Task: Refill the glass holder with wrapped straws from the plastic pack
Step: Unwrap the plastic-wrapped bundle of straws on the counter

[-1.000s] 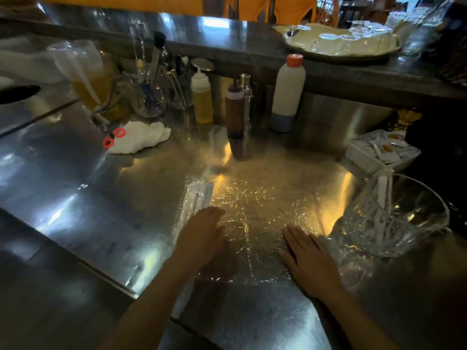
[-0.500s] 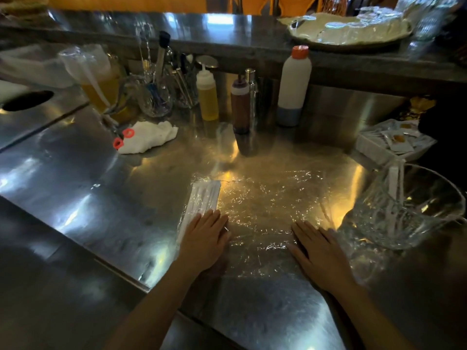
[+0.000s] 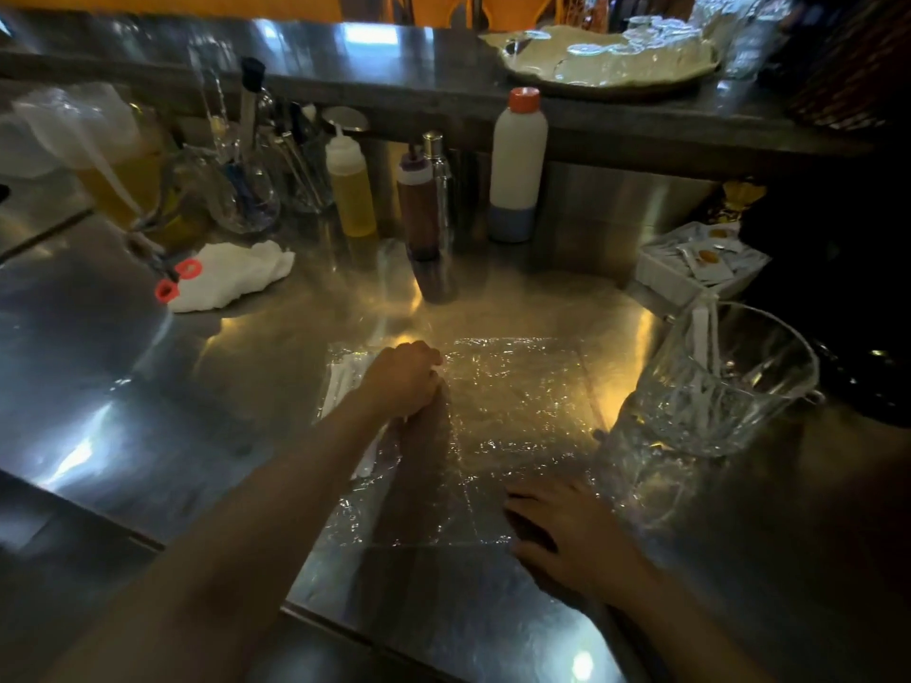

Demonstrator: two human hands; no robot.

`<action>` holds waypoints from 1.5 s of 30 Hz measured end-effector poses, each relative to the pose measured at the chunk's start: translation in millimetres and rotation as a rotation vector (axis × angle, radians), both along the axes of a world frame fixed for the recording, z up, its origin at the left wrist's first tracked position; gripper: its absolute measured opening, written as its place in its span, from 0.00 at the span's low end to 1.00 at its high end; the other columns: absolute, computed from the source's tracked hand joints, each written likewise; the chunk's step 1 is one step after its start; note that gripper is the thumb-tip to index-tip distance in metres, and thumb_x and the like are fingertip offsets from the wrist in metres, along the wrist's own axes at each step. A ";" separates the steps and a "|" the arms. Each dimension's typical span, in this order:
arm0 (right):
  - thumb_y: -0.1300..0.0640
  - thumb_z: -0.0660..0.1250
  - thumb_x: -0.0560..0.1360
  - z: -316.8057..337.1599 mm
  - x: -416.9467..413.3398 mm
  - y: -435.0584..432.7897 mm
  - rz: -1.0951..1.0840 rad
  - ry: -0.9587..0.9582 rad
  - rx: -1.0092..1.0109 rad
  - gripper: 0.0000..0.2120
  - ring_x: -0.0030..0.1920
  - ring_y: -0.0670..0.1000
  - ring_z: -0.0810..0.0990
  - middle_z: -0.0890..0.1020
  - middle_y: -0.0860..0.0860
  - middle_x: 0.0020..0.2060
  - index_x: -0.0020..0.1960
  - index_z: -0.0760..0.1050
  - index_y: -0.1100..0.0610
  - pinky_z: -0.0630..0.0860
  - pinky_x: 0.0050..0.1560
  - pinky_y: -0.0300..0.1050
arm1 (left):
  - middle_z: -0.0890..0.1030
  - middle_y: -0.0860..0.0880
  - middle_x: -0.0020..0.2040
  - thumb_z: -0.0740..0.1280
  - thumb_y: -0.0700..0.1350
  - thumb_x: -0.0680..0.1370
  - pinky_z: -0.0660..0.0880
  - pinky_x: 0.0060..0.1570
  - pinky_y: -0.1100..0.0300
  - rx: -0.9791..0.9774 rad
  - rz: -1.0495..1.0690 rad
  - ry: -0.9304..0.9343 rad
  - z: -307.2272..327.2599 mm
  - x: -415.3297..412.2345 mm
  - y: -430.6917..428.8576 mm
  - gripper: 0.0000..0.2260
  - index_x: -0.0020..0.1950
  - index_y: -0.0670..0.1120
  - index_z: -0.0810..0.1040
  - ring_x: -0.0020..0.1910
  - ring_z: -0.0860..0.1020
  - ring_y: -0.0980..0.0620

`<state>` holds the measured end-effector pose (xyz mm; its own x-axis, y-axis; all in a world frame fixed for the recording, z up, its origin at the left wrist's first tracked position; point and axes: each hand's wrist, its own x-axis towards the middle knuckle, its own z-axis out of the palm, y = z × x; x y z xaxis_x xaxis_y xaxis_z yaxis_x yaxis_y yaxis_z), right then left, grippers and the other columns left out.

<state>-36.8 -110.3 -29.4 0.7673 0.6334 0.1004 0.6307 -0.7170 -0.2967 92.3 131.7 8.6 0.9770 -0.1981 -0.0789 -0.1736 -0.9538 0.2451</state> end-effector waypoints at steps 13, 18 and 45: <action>0.62 0.73 0.58 -4.1 -1.4 6.4 -0.395 -0.193 -0.134 0.09 0.38 0.52 0.80 0.82 0.48 0.35 0.37 0.79 0.53 0.63 0.48 0.45 | 0.80 0.45 0.49 0.68 0.49 0.72 0.69 0.62 0.46 -0.153 0.212 0.075 -17.1 37.0 8.0 0.08 0.45 0.45 0.77 0.55 0.76 0.42; 0.68 0.74 0.59 20.4 0.1 0.9 -0.773 -0.163 -0.023 0.10 0.34 0.57 0.77 0.79 0.55 0.32 0.37 0.80 0.58 0.64 0.40 0.45 | 0.80 0.42 0.42 0.68 0.45 0.74 0.72 0.58 0.42 -0.363 0.217 0.146 -17.3 29.2 18.1 0.06 0.36 0.47 0.77 0.49 0.78 0.40; 0.67 0.72 0.66 115.2 67.9 -4.1 -0.793 0.186 1.546 0.09 0.28 0.47 0.79 0.81 0.52 0.31 0.43 0.77 0.57 0.74 0.30 0.39 | 0.79 0.44 0.36 0.63 0.37 0.76 0.72 0.34 0.68 -0.884 0.241 0.056 81.2 -21.4 28.5 0.06 0.43 0.38 0.78 0.32 0.77 0.58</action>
<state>31.1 -114.4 85.7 0.8876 -0.4537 0.0794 0.1784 0.1798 -0.9674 70.8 160.1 89.8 0.9990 -0.0003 -0.0440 0.0397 -0.4244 0.9046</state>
